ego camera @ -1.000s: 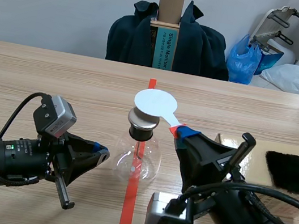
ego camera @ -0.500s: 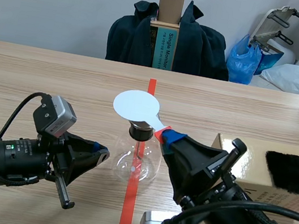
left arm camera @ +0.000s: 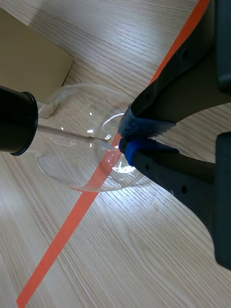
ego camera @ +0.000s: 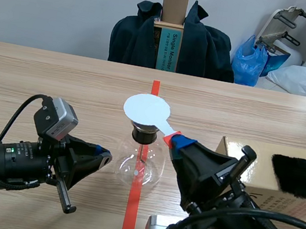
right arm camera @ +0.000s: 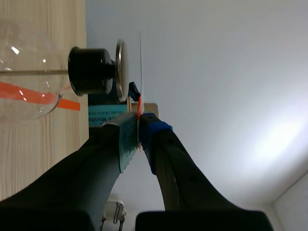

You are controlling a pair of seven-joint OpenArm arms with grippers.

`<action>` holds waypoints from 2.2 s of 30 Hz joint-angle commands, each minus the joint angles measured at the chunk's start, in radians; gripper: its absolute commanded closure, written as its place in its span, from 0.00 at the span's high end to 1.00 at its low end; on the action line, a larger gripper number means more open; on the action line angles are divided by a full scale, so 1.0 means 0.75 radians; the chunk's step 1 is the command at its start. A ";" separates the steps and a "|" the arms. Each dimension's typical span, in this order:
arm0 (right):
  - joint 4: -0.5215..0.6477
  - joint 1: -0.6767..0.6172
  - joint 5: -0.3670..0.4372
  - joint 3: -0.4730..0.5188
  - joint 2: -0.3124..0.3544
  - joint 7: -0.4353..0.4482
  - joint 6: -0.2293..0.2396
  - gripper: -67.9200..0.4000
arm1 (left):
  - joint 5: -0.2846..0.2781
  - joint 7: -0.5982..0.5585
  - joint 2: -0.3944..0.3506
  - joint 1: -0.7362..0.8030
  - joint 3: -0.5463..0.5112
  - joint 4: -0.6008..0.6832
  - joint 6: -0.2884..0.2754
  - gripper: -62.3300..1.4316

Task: Do the electroscope experiment.
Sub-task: 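Move the plate toward and away from the electroscope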

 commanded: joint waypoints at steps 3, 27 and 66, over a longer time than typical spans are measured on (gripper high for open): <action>0.016 0.011 0.015 0.010 0.011 -0.117 -0.020 0.02 | -0.016 -0.018 0.003 -0.008 -0.009 0.029 0.003 0.07; 0.016 0.011 0.015 0.012 0.011 -0.351 -0.020 0.02 | -0.016 -0.017 0.003 -0.008 -0.009 0.029 0.003 0.07; 0.016 0.011 0.015 0.010 0.011 0.120 -0.039 0.02 | -0.016 -0.018 0.003 -0.008 -0.010 0.029 0.003 0.07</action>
